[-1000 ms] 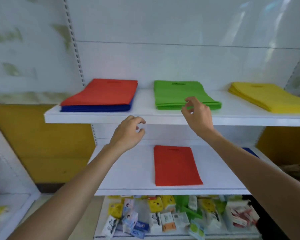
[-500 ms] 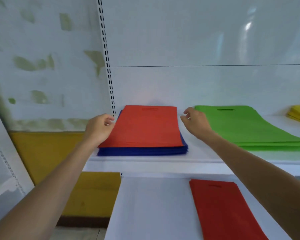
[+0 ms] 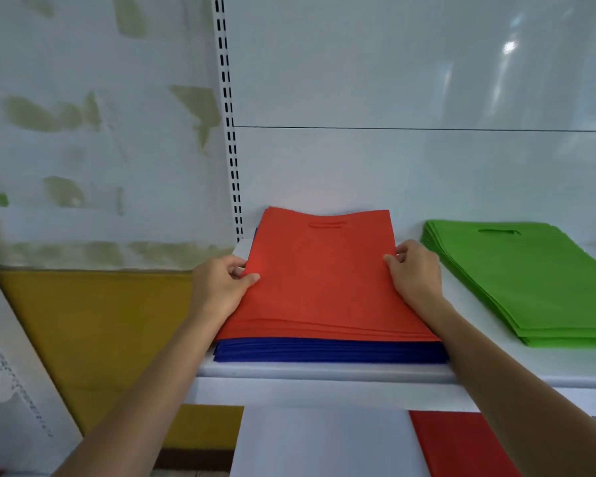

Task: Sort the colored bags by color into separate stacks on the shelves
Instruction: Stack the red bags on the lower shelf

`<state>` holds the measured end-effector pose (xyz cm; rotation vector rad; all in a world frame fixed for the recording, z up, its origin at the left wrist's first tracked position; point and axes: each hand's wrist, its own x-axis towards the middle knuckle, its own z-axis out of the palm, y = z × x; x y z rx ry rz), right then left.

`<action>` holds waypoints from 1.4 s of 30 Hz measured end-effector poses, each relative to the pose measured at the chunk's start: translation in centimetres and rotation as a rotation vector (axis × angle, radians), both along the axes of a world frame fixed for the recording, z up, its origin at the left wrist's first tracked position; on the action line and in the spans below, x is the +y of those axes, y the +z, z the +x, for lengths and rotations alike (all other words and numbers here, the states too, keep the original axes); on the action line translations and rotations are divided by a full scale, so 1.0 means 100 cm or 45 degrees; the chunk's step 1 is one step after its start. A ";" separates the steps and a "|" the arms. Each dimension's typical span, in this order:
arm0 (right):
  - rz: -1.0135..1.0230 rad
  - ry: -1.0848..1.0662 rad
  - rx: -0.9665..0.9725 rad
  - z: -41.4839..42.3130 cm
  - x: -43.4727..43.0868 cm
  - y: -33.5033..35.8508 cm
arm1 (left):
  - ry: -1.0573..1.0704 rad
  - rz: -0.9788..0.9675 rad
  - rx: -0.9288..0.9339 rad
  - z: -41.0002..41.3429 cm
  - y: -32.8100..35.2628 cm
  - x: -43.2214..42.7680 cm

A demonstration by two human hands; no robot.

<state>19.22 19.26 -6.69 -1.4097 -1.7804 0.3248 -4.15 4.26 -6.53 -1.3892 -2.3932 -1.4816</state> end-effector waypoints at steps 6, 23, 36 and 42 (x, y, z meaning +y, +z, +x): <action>0.240 -0.028 -0.034 0.003 -0.007 0.001 | 0.085 0.121 0.206 0.006 0.003 -0.006; 0.669 0.078 0.176 0.138 -0.056 0.030 | -0.228 0.375 0.459 0.113 0.036 -0.022; 0.381 -0.394 -0.267 0.477 -0.164 -0.067 | -0.880 0.230 0.373 0.432 -0.075 -0.029; 0.049 -0.499 -0.331 0.556 -0.197 -0.134 | -1.101 -0.086 0.348 0.515 -0.160 -0.044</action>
